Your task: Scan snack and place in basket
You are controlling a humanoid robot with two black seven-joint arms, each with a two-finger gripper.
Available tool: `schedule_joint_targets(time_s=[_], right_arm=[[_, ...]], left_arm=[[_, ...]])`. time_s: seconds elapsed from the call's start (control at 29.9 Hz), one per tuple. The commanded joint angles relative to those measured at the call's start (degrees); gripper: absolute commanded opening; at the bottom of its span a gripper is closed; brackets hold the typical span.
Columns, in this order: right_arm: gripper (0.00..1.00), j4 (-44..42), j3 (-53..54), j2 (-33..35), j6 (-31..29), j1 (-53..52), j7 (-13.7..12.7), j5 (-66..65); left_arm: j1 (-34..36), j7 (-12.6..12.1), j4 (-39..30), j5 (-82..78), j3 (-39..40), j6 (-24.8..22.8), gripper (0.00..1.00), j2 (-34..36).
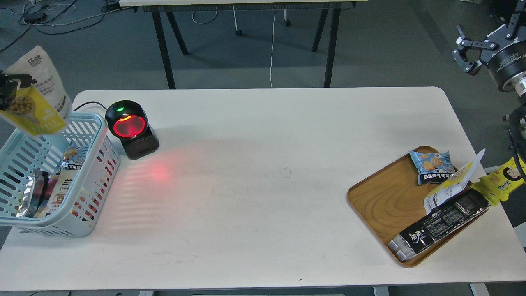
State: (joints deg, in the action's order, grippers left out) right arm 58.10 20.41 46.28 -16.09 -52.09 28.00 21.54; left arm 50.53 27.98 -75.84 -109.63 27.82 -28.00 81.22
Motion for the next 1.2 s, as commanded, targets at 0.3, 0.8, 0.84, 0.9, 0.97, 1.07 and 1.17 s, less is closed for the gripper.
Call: schedule_joint_targets(time_s=[0.3, 0.8, 0.84, 0.9, 0.97, 1.07, 1.17], right_arm=[[0.98, 0.1, 0.0, 0.2, 0.0, 0.0, 0.0, 0.0], [0.98, 0.0, 0.1, 0.7, 0.1, -0.3, 0.0, 0.0], [0.98, 0.1, 0.1, 0.7, 0.0, -0.4, 0.0, 0.0], [0.98, -0.1, 0.2, 0.7, 0.1, -0.6, 0.0, 0.0], [0.98, -0.1, 1.6, 0.8, 0.1, -0.6, 0.0, 0.0], [0.98, -0.8, 3.7, 1.4, 0.2, -0.7, 0.0, 0.0], [0.98, -1.1, 6.0, 1.4, 0.1, -1.0, 0.0, 0.0]], left_arm=[[0.0, 0.0, 2.5, 0.2, -8.9, 3.6, 0.16, -0.6], [0.9, 0.0, 6.0, 37.3, -2.1, 3.1, 0.99, -3.5], [1.1, 0.0, 7.1, 40.2, -0.8, 3.0, 0.99, -5.5], [2.9, 0.0, 8.7, 45.4, 1.5, 2.7, 0.99, -10.6], [4.5, -5.2, 9.5, 50.7, 3.5, 2.4, 0.99, -15.8], [4.6, -12.3, 11.1, 62.0, 5.6, 2.9, 0.99, -22.0], [4.3, -14.6, 16.4, 76.4, 7.5, 3.0, 0.99, -29.7]])
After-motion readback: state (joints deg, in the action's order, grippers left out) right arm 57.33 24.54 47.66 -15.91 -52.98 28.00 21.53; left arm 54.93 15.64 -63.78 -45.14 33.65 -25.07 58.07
